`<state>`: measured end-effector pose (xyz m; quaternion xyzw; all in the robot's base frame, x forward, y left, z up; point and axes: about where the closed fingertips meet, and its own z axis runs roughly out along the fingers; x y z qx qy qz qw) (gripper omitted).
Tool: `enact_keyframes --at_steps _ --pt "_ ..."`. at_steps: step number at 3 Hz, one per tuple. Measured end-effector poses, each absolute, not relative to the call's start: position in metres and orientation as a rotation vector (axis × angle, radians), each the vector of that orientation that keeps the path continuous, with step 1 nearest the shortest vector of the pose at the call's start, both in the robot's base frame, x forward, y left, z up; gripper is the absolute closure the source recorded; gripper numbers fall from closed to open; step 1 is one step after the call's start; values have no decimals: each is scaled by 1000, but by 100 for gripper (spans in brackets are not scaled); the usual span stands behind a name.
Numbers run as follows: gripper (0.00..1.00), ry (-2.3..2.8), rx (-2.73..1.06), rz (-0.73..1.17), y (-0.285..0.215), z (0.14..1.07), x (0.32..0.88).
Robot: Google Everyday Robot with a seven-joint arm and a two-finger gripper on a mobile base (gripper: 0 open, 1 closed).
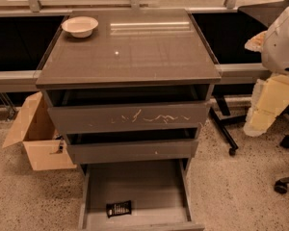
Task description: Pick rxbar chocolate from bottom drawer and place on counter
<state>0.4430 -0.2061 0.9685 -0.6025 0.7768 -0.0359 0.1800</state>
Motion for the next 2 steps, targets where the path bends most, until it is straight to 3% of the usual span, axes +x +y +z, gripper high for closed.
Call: enact_keyframes --at_steps 2 --pt "0 2018 -1753 48 -148 894 462"
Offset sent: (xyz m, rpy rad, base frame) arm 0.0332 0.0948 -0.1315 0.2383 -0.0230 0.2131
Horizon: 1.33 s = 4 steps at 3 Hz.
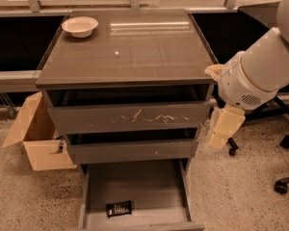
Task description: Pick rxbar chocolate from bottom drawer and place on counter
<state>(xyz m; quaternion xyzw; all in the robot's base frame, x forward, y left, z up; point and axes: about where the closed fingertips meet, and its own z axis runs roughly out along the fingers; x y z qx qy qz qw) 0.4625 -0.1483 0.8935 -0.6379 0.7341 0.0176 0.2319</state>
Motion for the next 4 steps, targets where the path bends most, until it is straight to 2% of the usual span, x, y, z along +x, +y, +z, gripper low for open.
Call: enact_keyframes --at_steps 1,4 --pt "0 2018 -1754 49 -148 894 462" --pt "0 1795 -1921 412 -61 717 455"
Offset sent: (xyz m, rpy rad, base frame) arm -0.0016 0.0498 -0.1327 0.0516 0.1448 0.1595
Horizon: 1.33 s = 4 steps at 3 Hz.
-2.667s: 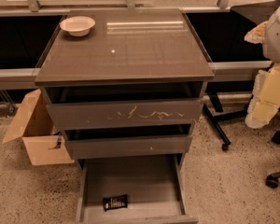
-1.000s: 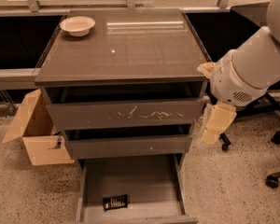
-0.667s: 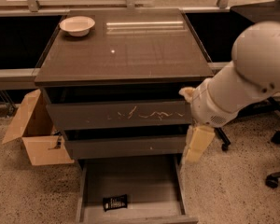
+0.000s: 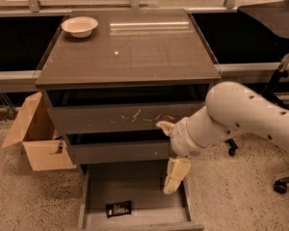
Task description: Pick rxbar chocolate from bottom drawer and place on counter
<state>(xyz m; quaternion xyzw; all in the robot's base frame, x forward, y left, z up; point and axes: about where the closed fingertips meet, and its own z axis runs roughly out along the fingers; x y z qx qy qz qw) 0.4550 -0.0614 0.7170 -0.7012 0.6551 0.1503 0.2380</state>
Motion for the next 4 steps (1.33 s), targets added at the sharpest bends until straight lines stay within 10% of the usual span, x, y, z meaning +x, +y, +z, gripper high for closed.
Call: enact_keyframes --at_steps 4 --pt "0 1583 -1899 671 -13 603 462"
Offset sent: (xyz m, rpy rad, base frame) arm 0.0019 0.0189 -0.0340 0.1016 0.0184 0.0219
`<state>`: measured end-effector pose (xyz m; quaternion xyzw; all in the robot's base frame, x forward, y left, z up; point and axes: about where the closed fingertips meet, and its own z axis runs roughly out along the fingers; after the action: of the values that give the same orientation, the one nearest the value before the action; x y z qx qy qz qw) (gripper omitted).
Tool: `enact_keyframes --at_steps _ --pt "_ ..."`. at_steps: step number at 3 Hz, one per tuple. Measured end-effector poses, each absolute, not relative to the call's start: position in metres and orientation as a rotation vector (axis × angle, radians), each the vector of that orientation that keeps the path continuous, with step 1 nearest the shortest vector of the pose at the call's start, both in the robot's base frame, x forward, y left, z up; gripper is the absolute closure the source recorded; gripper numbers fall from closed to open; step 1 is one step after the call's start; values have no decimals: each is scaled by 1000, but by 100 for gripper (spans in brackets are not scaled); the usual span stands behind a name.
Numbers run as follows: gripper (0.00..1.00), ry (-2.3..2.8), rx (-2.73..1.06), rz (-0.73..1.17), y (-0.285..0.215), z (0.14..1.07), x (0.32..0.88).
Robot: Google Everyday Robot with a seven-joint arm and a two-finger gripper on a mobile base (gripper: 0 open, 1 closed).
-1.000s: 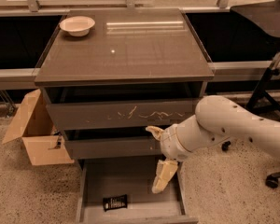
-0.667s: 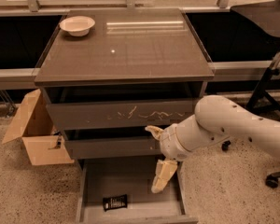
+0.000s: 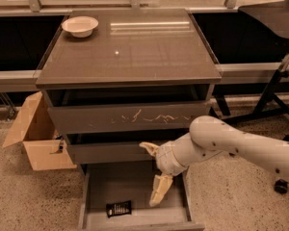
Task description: Pick rxbar chocolate from bottom drawer and place on counter
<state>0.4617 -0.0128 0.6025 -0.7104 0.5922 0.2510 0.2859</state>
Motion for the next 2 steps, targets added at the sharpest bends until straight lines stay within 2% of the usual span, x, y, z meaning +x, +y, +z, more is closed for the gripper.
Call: enact_keyframes --at_steps 2 --pt "0 1427 -1881 852 28 523 468"
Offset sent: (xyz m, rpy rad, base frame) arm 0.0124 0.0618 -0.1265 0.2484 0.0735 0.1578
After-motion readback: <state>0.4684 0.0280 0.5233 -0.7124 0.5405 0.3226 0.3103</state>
